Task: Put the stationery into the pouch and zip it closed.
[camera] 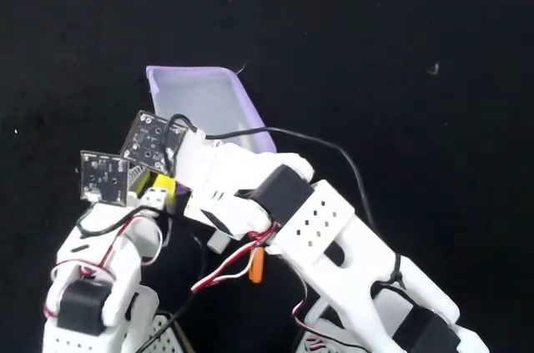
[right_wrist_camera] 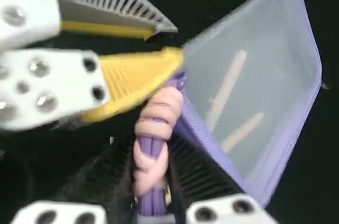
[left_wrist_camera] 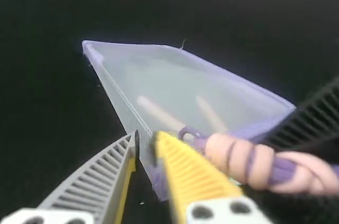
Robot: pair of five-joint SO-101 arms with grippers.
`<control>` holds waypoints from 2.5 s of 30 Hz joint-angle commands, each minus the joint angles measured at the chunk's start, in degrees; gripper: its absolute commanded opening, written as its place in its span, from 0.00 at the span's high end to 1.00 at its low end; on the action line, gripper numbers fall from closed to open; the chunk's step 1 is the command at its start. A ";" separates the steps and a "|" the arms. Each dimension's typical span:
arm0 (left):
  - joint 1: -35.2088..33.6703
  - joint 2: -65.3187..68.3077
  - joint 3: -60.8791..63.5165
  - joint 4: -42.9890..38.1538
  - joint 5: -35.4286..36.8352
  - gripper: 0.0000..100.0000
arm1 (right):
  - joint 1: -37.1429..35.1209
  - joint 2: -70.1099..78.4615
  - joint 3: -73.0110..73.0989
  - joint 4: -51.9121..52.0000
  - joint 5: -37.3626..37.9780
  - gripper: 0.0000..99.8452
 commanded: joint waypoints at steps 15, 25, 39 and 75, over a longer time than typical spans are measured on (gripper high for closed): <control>-1.01 0.00 -10.07 14.24 -19.87 0.81 | -0.62 -4.09 -0.22 -2.20 0.09 0.99; -12.35 0.00 0.48 1.67 -21.45 0.81 | -0.70 -12.79 3.38 -2.99 0.09 0.99; -3.56 0.00 -7.16 7.91 -15.21 0.81 | -0.79 -7.78 3.65 -5.63 0.09 0.99; -4.26 0.00 10.33 -13.27 -15.12 0.97 | -0.79 -7.87 4.53 -5.63 0.09 0.99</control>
